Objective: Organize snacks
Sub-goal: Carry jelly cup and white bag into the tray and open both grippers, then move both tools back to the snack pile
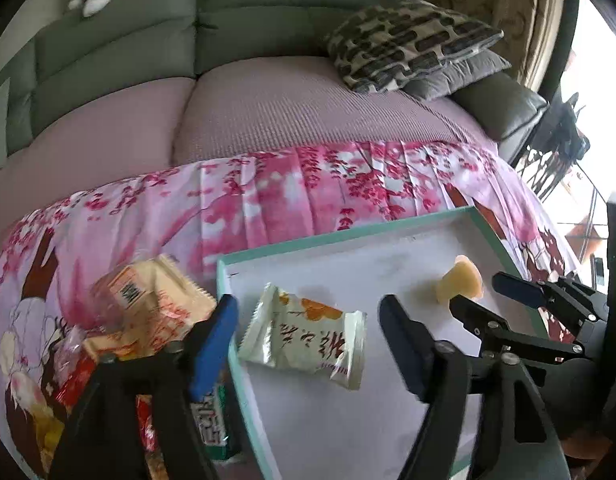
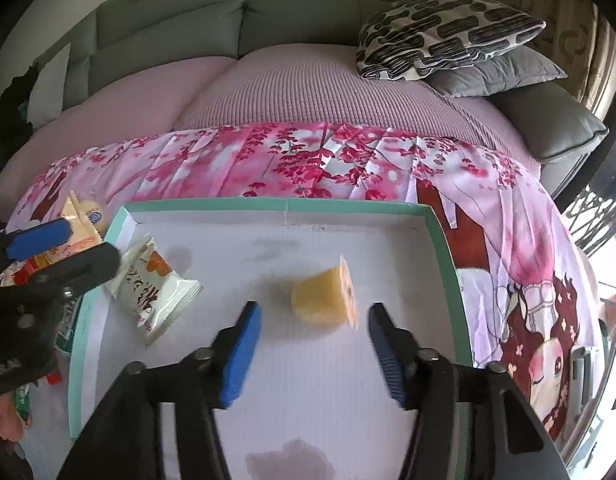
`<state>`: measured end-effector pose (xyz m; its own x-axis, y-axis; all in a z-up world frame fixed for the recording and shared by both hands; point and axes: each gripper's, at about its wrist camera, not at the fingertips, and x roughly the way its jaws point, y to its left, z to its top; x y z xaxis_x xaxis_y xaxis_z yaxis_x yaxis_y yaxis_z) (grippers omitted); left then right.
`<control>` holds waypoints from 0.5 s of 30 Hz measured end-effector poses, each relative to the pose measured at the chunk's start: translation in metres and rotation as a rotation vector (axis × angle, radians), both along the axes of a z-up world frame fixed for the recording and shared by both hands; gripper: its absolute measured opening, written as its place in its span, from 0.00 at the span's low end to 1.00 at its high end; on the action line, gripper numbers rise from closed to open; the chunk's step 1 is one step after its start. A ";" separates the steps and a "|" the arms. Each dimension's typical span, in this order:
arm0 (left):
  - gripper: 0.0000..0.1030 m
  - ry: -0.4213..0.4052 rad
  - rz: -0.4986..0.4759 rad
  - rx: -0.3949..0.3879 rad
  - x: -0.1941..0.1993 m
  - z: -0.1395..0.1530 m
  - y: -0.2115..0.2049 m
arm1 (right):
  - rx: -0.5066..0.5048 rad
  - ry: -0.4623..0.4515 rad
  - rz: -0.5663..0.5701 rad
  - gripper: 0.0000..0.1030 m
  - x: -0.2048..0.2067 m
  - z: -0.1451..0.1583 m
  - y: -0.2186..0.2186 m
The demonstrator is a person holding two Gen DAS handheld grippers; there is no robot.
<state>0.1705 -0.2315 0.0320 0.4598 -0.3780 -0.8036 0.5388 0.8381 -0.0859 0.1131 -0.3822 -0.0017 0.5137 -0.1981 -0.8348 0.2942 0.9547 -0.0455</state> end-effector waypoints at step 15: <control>1.00 -0.058 0.177 0.016 -0.025 0.019 0.096 | 0.020 -0.021 0.061 1.00 -0.030 0.014 0.050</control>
<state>0.1457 -0.1353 0.0508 0.5641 -0.2744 -0.7788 0.3863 0.9213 -0.0449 0.0828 -0.3320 0.0120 0.5421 -0.1490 -0.8270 0.2359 0.9716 -0.0204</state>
